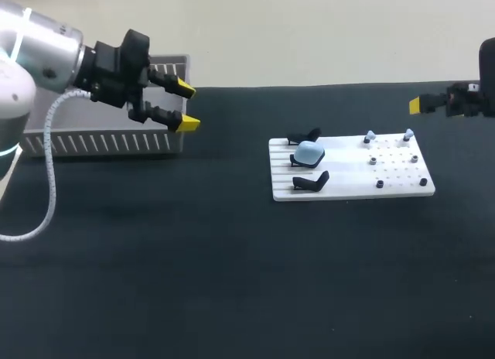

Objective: Pick up each earbud case from the left stands, insert the matching earbuds, close the lid, and place the case in the box.

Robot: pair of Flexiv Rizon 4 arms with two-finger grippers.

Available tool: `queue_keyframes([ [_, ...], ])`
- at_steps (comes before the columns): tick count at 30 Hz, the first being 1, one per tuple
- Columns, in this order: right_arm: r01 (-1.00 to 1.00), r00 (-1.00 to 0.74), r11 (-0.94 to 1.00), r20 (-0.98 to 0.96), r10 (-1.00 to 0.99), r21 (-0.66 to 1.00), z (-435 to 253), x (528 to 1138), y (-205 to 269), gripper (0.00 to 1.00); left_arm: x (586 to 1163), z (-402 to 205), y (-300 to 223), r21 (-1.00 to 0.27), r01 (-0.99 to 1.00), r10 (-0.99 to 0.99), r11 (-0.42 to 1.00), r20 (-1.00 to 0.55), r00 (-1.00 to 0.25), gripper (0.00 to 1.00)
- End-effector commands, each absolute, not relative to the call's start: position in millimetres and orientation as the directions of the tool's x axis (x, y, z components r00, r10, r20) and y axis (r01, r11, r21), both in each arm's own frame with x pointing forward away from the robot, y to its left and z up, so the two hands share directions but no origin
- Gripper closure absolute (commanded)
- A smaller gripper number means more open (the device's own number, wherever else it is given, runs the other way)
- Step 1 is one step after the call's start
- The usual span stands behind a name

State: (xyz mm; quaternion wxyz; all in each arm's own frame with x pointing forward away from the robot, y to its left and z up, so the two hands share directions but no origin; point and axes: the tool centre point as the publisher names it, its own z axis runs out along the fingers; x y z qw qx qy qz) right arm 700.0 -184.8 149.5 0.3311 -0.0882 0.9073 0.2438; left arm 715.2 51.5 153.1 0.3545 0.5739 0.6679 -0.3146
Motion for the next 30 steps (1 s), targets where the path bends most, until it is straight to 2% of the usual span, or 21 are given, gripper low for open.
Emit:
queue_keyframes([
  [1,-0.321,-0.765,0.866,-0.644,0.001,0.383,150,700,-185,0.00,733,150,41,-0.013,0.996,0.549,0.092,-0.833,-0.062,0.00],
  [9,-0.321,-0.765,0.866,-0.644,0.001,0.383,150,700,-185,0.00,735,140,21,0.007,1.000,0.547,0.014,-0.837,-0.002,0.00],
  [30,-0.321,-0.765,0.866,-0.644,0.001,0.383,150,700,-185,0.00,702,107,-35,0.030,0.999,0.510,-0.010,-0.860,0.031,0.00],
])
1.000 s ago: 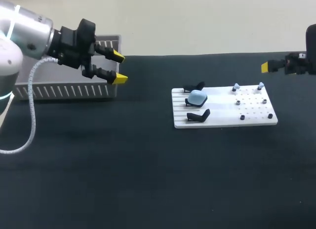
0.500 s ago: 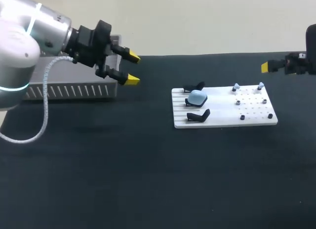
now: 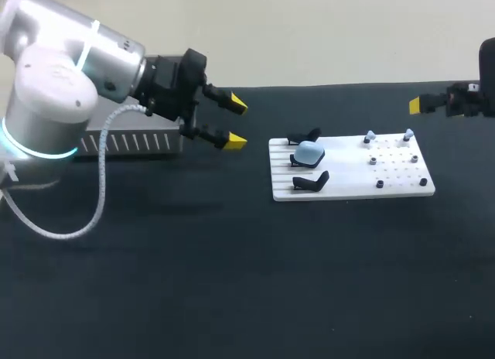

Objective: Pick up each earbud case from the left stands, insert the matching earbuds, close the lid, and place the case in the box.

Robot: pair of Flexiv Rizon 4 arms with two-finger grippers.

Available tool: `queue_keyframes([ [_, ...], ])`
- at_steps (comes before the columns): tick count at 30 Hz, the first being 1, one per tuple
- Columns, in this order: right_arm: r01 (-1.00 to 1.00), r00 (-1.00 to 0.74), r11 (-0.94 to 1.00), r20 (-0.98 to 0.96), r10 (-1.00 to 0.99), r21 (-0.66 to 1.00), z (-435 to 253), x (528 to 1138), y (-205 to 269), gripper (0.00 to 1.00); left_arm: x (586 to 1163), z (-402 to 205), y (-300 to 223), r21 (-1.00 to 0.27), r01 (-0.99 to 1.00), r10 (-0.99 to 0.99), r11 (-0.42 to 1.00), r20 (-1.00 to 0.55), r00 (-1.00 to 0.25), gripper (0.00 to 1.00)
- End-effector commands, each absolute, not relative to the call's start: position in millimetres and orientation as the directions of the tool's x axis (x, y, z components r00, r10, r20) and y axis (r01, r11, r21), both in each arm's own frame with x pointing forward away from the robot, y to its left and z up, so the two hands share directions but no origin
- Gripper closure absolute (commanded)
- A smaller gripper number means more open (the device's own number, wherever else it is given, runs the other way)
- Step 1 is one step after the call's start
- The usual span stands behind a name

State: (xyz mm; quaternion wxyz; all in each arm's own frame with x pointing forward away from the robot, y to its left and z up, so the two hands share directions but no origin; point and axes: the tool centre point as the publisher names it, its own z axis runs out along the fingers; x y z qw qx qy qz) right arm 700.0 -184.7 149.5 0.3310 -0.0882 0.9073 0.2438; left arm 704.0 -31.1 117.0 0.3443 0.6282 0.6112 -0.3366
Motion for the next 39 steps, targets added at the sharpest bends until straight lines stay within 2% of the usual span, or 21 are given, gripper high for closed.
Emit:
queue_keyframes([
  [1,-0.321,-0.765,0.866,-0.644,0.001,0.383,150,700,-185,0.00,702,104,-36,0.029,0.999,0.501,-0.014,-0.865,0.032,0.00],
  [8,-0.321,-0.765,0.866,-0.644,0.001,0.383,150,700,-185,0.00,704,94,-36,0.040,0.998,0.454,-0.053,-0.889,0.060,0.00],
  [17,-0.321,-0.765,0.866,-0.644,0.001,0.383,150,700,-185,0.00,709,77,-47,-0.016,0.998,0.429,-0.061,-0.903,0.012,0.00],
  [39,-0.321,-0.765,0.866,-0.644,0.001,0.383,150,700,-185,0.00,722,65,-67,-0.061,0.994,0.436,-0.096,-0.900,-0.013,0.00],
])
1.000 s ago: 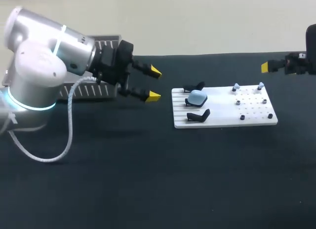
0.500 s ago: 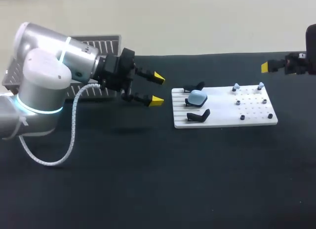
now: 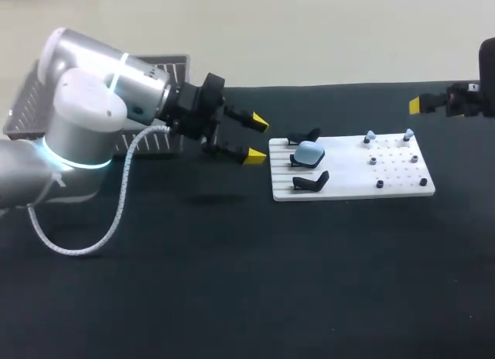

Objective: Pick up each earbud case from the left stands, insert the matching earbuds, close the lid, and place the case in the box.

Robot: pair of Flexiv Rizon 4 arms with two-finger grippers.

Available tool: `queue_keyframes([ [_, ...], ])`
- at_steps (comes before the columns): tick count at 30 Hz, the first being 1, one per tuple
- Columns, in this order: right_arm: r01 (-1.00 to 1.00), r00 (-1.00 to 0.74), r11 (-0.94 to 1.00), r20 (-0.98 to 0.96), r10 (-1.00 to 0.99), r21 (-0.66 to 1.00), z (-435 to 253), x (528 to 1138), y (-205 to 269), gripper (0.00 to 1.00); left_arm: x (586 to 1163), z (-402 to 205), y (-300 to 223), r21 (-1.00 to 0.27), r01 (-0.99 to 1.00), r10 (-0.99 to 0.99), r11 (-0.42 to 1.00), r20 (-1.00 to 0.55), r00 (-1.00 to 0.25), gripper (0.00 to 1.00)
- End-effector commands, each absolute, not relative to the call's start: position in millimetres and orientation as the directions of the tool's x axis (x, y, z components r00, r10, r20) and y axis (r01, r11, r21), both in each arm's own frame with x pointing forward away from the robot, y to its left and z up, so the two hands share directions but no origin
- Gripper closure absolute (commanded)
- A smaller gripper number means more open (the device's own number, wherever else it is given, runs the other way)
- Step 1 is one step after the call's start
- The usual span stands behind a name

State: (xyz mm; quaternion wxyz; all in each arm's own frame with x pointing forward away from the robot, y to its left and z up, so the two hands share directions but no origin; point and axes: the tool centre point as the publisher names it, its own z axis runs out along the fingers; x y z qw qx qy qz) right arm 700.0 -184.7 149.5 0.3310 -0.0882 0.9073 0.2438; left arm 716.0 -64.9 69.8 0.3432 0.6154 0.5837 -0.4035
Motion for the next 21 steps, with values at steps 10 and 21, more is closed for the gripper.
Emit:
queue_keyframes([
  [10,-0.321,-0.765,0.866,-0.644,0.001,0.383,150,700,-185,0.00,723,53,-74,-0.097,0.990,0.435,-0.101,-0.899,-0.044,0.14],
  [21,-0.321,-0.765,0.866,-0.644,0.001,0.383,150,700,-185,0.00,725,51,-80,-0.102,0.988,0.433,-0.112,-0.900,-0.044,0.22],
])
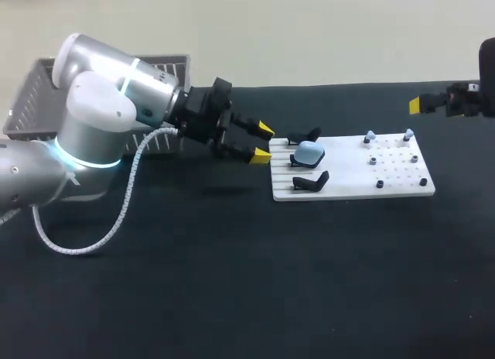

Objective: Pick up each earbud case from the left stands, insert the matching earbuds, close the lid, and place the case in the box.

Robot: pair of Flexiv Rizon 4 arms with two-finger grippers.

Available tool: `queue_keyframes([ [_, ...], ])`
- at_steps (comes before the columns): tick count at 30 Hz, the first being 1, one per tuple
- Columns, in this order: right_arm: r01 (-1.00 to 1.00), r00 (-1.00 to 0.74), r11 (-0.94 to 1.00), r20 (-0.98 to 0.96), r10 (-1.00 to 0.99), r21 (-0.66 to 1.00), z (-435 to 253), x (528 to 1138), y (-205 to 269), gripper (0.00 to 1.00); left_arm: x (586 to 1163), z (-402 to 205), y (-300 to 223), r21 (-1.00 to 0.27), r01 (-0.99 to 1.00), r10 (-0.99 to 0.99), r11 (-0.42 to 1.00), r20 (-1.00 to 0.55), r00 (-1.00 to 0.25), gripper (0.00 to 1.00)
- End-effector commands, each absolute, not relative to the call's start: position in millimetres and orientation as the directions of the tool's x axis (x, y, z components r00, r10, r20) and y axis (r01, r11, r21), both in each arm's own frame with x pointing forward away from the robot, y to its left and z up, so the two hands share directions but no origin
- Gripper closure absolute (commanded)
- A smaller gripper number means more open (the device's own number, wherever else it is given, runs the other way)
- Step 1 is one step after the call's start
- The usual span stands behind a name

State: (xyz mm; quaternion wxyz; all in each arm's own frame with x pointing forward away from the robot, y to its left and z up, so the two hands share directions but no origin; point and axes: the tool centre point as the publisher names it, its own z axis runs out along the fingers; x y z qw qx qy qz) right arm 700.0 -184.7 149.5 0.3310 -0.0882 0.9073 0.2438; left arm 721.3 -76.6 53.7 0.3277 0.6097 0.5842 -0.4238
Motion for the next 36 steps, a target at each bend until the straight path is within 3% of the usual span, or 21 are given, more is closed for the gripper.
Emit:
queue_keyframes([
  [1,-0.321,-0.765,0.866,-0.644,0.001,0.383,150,700,-185,0.00,725,49,-81,-0.105,0.988,0.433,-0.117,-0.900,-0.044,0.20],
  [6,-0.321,-0.765,0.866,-0.644,0.001,0.383,150,700,-185,0.00,726,45,-91,-0.116,0.983,0.433,-0.140,-0.900,-0.045,0.16],
  [18,-0.321,-0.765,0.866,-0.644,0.001,0.383,150,700,-185,0.00,729,42,-106,-0.137,0.976,0.434,-0.168,-0.900,-0.052,0.20],
  [22,-0.321,-0.765,0.866,-0.644,0.001,0.383,150,700,-185,0.00,730,42,-108,-0.139,0.975,0.434,-0.172,-0.899,-0.051,0.31],
  [36,-0.321,-0.765,0.866,-0.644,0.001,0.383,150,700,-185,0.00,727,34,-118,-0.152,0.970,0.435,-0.187,-0.899,-0.057,0.32],
])
